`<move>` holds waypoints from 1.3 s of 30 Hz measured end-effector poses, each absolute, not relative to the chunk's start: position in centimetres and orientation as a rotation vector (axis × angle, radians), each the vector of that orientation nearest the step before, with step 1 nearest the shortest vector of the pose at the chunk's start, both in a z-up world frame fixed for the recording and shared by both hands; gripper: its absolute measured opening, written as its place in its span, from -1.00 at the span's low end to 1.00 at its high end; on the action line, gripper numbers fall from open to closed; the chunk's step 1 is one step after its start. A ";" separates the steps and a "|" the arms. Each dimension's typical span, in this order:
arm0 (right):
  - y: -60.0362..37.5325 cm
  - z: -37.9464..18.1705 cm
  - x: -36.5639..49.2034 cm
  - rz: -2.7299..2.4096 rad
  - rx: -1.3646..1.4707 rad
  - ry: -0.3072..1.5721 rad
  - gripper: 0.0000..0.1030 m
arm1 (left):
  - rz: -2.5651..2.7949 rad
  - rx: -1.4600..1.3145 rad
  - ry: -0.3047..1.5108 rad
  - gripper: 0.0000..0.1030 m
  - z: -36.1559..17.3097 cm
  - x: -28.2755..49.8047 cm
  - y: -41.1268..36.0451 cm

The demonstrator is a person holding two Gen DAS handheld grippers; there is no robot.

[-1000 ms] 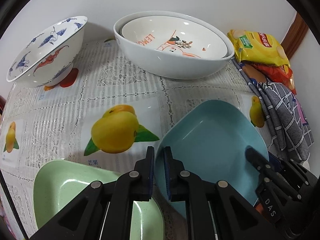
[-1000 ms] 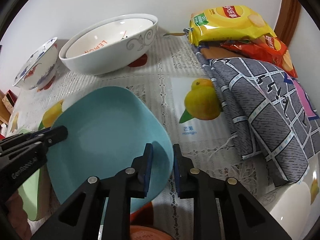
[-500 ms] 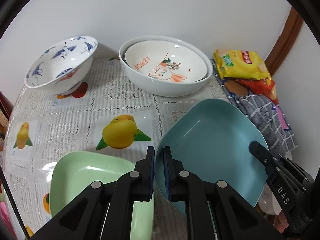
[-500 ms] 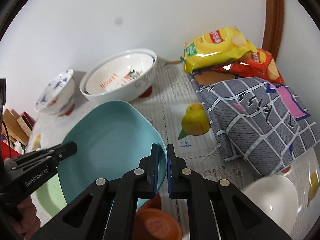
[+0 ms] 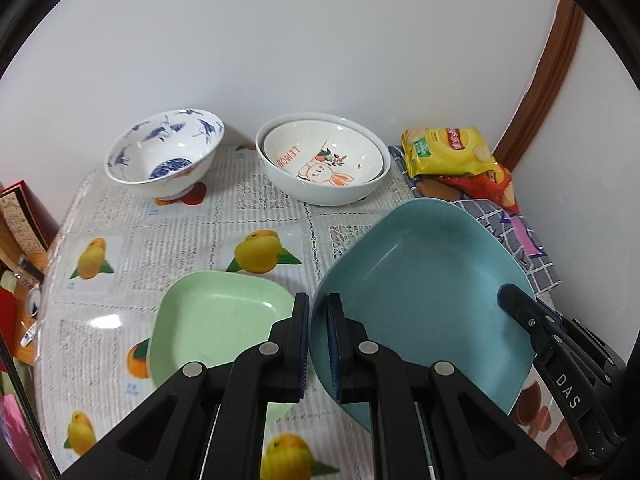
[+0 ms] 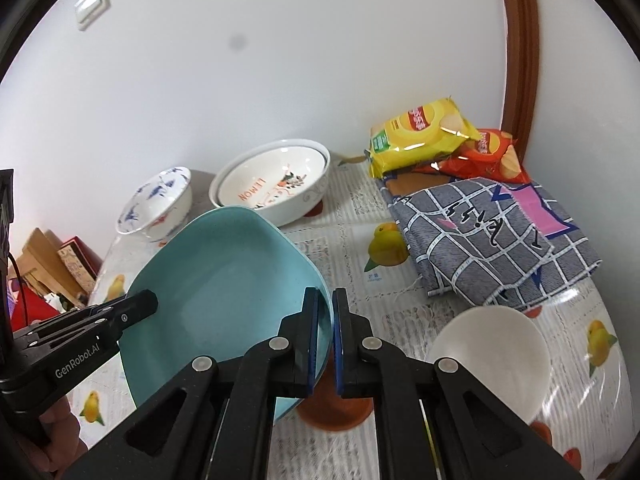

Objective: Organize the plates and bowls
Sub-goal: 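Lift the blue plate with both grippers and lower it onto the green plate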

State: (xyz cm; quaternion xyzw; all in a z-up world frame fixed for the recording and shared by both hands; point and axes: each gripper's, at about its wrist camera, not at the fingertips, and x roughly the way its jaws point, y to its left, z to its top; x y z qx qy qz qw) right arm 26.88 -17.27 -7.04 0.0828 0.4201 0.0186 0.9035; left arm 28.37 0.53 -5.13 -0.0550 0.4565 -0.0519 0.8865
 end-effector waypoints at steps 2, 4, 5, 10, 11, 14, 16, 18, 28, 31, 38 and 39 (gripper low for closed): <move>-16.9 -6.1 25.8 0.044 0.173 0.856 -0.87 | -0.104 -0.117 0.938 -0.83 -4.4 27.3 0.9; -16.6 -5.5 25.0 0.049 0.171 0.847 -0.87 | -0.096 -0.122 0.929 -0.83 -3.9 26.3 1.4; -16.4 -5.2 24.7 0.053 0.167 0.844 -0.87 | -0.093 -0.125 0.925 -0.83 -3.6 25.8 1.6; -14.7 -3.5 23.2 0.074 0.149 0.820 -0.87 | -0.074 -0.147 0.900 -0.83 -2.3 23.8 3.3; -14.3 -3.2 22.9 0.080 0.145 0.814 -0.87 | -0.070 -0.152 0.896 -0.83 -2.2 23.6 3.6; -13.2 -2.6 22.4 0.093 0.133 0.803 -0.87 | -0.059 -0.165 0.887 -0.83 -1.7 22.7 4.7; -12.4 -2.3 22.1 0.100 0.124 0.798 -0.87 | -0.050 -0.173 0.884 -0.83 -1.5 22.2 5.5; -11.7 -2.1 21.9 0.109 0.119 0.797 -0.87 | -0.043 -0.179 0.883 -0.83 -1.5 21.9 6.1; -8.4 -4.0 21.8 0.163 0.097 0.849 -0.87 | 0.022 -0.194 0.927 -0.83 -3.4 20.9 9.7; -7.4 -5.4 22.1 0.183 0.097 0.882 -0.87 | 0.039 -0.205 0.951 -0.83 -4.6 20.8 10.7; -5.5 -7.8 22.4 0.213 0.083 0.938 -0.87 | 0.071 -0.224 0.990 -0.83 -6.9 20.6 12.5; -5.3 -8.2 22.5 0.217 0.080 0.947 -0.87 | 0.074 -0.226 0.995 -0.83 -7.2 20.6 12.6</move>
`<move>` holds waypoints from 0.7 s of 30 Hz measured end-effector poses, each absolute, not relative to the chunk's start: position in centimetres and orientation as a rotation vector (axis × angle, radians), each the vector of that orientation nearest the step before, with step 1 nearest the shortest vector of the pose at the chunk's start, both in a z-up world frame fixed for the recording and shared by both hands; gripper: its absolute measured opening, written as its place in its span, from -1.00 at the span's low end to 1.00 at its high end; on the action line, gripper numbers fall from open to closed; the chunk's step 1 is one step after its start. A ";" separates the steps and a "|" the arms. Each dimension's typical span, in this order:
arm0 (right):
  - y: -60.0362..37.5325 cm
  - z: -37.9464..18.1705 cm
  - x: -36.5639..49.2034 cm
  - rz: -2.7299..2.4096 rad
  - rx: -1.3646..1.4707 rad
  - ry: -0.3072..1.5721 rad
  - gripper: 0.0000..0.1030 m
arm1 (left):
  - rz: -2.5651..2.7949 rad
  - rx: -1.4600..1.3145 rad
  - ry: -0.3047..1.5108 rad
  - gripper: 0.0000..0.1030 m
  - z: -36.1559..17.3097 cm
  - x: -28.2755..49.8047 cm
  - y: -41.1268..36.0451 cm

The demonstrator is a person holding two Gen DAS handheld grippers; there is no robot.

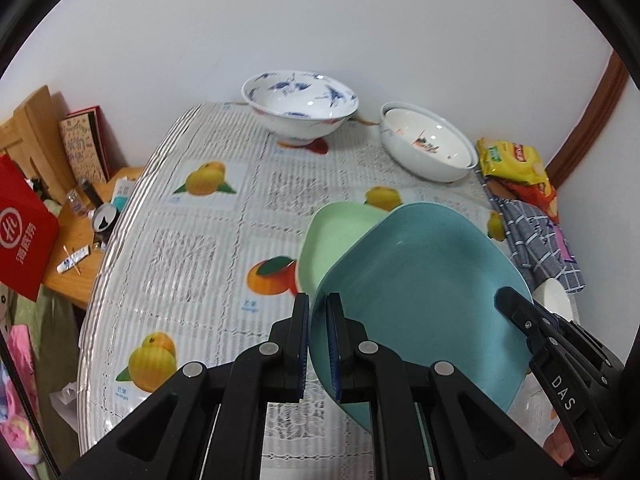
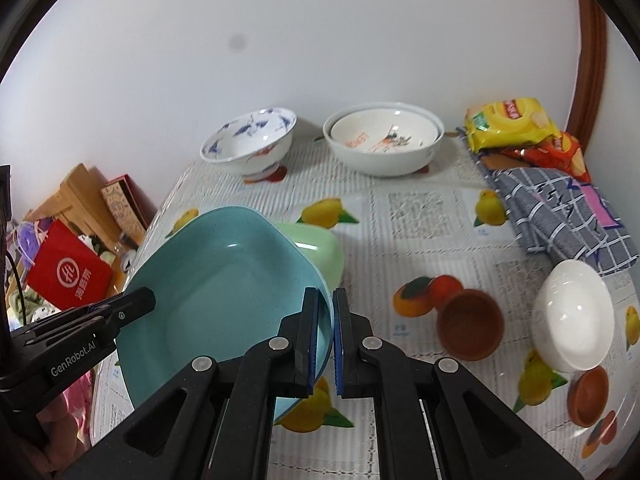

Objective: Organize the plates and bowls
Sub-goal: 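Lift the blue plate with both grippers and lower it onto the green plate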

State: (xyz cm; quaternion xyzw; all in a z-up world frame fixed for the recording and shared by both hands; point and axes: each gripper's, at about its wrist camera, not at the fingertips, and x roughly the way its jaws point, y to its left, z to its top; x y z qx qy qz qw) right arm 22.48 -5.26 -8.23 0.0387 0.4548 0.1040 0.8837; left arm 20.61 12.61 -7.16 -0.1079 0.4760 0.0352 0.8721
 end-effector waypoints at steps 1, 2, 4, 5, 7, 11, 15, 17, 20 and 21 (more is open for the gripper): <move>-5.1 -8.5 22.5 0.219 0.078 0.953 -0.87 | 0.076 -0.228 1.005 -0.83 -7.7 20.6 12.8; -4.9 -9.0 22.6 0.222 0.076 0.963 -0.87 | 0.077 -0.229 1.011 -0.83 -8.0 20.7 12.9; -4.7 -9.7 22.7 0.225 0.076 0.980 -0.87 | 0.080 -0.235 1.027 -0.83 -8.8 20.8 13.2; -4.6 -10.0 22.9 0.227 0.075 0.990 -0.87 | 0.081 -0.237 1.034 -0.83 -9.1 20.9 13.2; -4.4 -10.7 23.3 0.227 0.072 1.010 -0.86 | 0.082 -0.246 1.052 -0.83 -9.9 21.1 13.4; -4.2 -11.7 24.1 0.226 0.059 1.032 -0.86 | 0.084 -0.260 1.076 -0.83 -11.1 21.6 13.6; -3.9 -12.3 25.1 0.229 0.039 1.040 -0.86 | 0.094 -0.275 1.083 -0.83 -11.7 22.4 13.7; -3.8 -12.4 25.8 0.235 0.035 1.041 -0.85 | 0.100 -0.282 1.085 -0.83 -11.9 22.9 13.8; -3.7 -12.6 26.8 0.248 0.036 1.038 -0.85 | 0.108 -0.284 1.087 -0.83 -12.1 23.6 13.9; -3.7 -12.7 27.2 0.252 0.035 1.039 -0.85 | 0.114 -0.285 1.087 -0.83 -12.2 23.9 13.9</move>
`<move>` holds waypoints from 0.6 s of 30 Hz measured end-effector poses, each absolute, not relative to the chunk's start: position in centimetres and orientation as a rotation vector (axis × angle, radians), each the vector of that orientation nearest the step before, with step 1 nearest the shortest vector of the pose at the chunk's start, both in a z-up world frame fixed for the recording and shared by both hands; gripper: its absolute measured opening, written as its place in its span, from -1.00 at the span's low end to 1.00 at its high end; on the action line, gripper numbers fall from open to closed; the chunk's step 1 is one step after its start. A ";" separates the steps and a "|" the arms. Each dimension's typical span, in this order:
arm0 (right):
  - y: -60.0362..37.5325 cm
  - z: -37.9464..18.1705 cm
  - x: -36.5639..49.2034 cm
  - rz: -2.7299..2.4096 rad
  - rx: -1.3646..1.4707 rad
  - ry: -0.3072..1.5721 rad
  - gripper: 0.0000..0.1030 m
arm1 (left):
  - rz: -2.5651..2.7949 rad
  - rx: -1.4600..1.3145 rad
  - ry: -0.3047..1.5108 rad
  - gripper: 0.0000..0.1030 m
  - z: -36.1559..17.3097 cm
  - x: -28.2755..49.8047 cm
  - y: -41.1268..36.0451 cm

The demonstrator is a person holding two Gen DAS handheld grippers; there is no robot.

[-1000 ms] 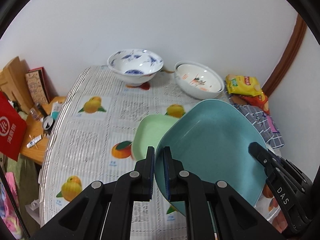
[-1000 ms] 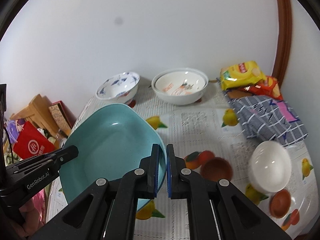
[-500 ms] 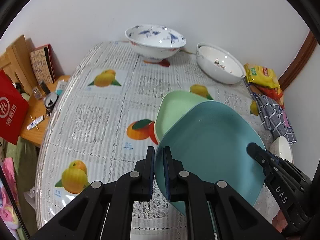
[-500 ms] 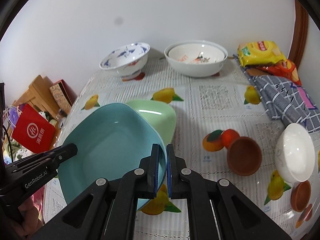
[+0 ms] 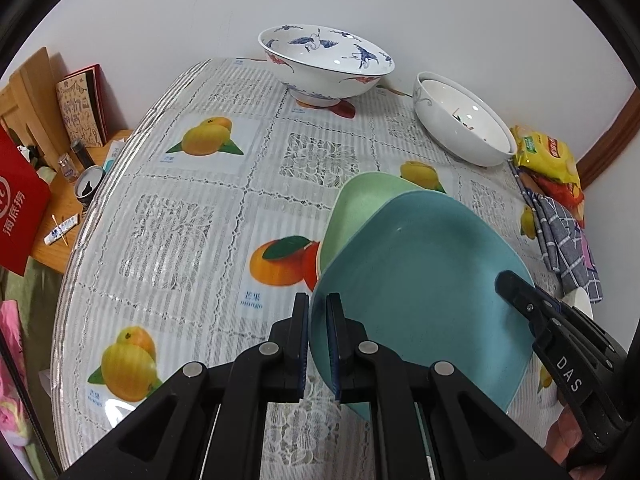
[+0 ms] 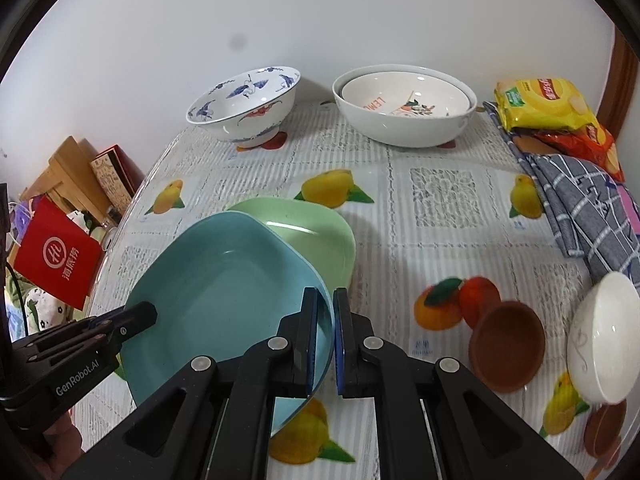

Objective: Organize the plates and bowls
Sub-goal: 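Lift the blue plate with both grippers and lower it onto the green plate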

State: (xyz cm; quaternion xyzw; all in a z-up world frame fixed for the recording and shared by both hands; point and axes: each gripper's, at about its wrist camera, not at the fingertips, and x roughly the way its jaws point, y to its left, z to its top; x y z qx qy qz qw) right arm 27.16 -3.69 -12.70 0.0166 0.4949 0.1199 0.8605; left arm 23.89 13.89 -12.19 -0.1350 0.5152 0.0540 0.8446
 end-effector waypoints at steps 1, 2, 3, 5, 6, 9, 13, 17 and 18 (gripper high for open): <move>-3.6 -12.8 27.5 0.257 0.033 1.038 -0.85 | 0.117 -0.285 1.088 -0.83 -12.2 24.1 13.9; -3.6 -12.9 27.9 0.262 0.032 1.037 -0.85 | 0.120 -0.286 1.088 -0.83 -12.3 24.4 14.0; -3.5 -12.9 28.3 0.267 0.028 1.037 -0.85 | 0.122 -0.290 1.089 -0.83 -12.4 24.7 14.0; -3.5 -13.1 29.0 0.275 0.025 1.038 -0.85 | 0.127 -0.290 1.090 -0.83 -12.6 25.1 14.0; -3.4 -13.2 29.4 0.280 0.021 1.038 -0.85 | 0.131 -0.289 1.091 -0.83 -12.7 25.3 14.0; -3.2 -13.7 30.3 0.296 0.011 1.040 -0.84 | 0.141 -0.293 1.096 -0.83 -13.0 26.0 14.1; -3.2 -14.5 31.6 0.316 0.004 1.050 -0.84 | 0.147 -0.297 1.110 -0.83 -13.8 26.9 14.2; -3.2 -15.1 32.6 0.327 -0.002 1.056 -0.83 | 0.155 -0.281 1.113 -0.83 -14.2 27.5 14.0; -3.1 -15.3 32.8 0.329 -0.010 1.057 -0.82 | 0.156 -0.280 1.114 -0.83 -14.2 27.7 14.0</move>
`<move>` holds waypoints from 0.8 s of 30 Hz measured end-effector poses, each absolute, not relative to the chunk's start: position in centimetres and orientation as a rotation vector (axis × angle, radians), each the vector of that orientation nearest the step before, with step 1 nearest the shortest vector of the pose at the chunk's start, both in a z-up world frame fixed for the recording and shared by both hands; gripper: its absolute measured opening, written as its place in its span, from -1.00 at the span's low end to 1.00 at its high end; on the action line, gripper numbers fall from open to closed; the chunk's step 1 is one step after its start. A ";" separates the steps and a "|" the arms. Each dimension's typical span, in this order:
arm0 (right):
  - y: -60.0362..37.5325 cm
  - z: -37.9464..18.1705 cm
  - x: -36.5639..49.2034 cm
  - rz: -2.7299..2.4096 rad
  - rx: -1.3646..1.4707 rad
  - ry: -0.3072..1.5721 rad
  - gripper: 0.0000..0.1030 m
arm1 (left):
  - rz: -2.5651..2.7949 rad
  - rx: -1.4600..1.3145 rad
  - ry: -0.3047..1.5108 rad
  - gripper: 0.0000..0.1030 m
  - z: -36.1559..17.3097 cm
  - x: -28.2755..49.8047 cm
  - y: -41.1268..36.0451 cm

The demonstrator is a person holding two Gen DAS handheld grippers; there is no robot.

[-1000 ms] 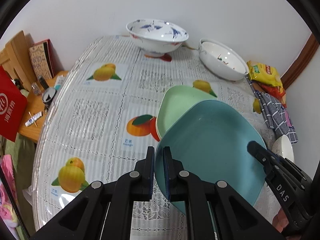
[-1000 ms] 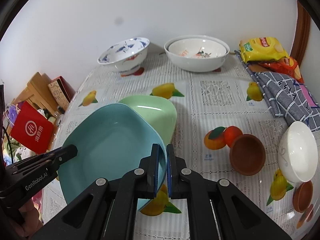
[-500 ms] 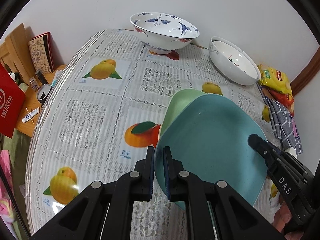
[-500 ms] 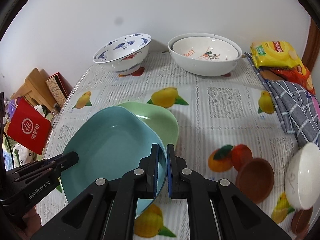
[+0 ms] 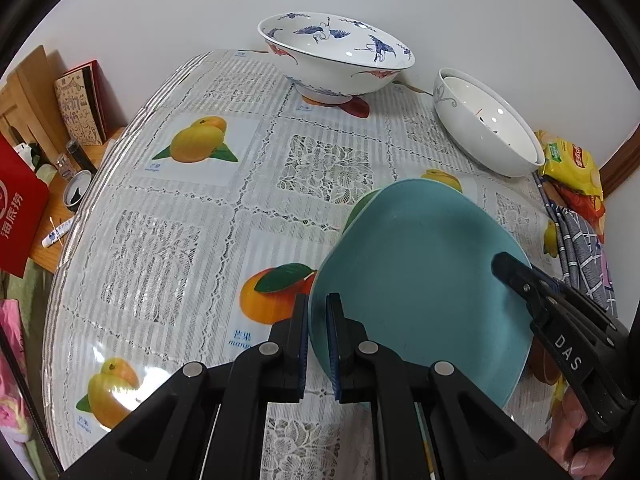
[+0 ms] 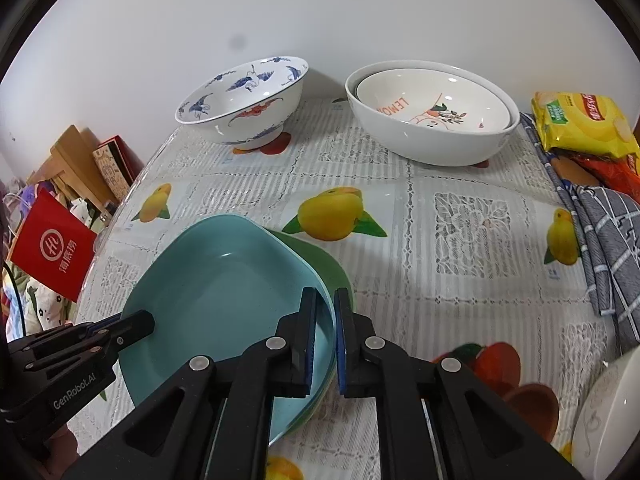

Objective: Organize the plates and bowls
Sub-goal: 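Lift the blue plate with both grippers and lower it onto the green plate, then open both grippers to release the blue plate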

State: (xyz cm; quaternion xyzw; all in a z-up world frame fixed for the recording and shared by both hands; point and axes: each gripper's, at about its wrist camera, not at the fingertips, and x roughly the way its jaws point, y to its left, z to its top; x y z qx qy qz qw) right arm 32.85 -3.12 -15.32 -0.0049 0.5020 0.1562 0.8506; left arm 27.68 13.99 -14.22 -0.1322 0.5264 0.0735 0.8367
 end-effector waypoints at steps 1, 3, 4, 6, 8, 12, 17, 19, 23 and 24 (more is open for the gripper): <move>-3.0 -15.5 33.1 0.330 -0.018 1.056 -0.82 | 0.155 -0.280 1.115 -0.83 -14.3 27.8 14.0; -3.0 -15.6 33.5 0.334 -0.028 1.054 -0.81 | 0.155 -0.279 1.115 -0.83 -14.3 28.0 14.0; -3.0 -15.7 33.7 0.337 -0.031 1.052 -0.81 | 0.155 -0.280 1.116 -0.83 -14.4 28.1 14.0; -3.0 -15.7 34.1 0.343 -0.042 1.047 -0.80 | 0.157 -0.280 1.118 -0.83 -14.6 28.3 13.9; -2.8 -15.9 34.3 0.347 -0.065 1.060 -0.79 | 0.159 -0.278 1.119 -0.83 -14.8 28.4 13.8; -2.6 -16.4 34.5 0.355 -0.116 1.051 -0.75 | 0.156 -0.264 1.118 -0.83 -15.0 28.3 13.6; -2.9 -16.4 34.6 0.358 -0.129 1.051 -0.75 | 0.150 -0.267 1.112 -0.83 -14.7 27.9 13.5; -3.0 -16.0 34.3 0.357 -0.126 1.040 -0.72 | 0.148 -0.260 1.102 -0.82 -14.2 27.6 13.4; -3.3 -15.0 33.7 0.350 -0.113 1.014 -0.46 | 0.146 -0.249 1.082 -0.74 -13.1 26.8 13.3; -3.4 -14.5 33.4 0.345 -0.113 1.005 -0.46 | 0.146 -0.246 1.077 -0.73 -12.8 26.6 13.2</move>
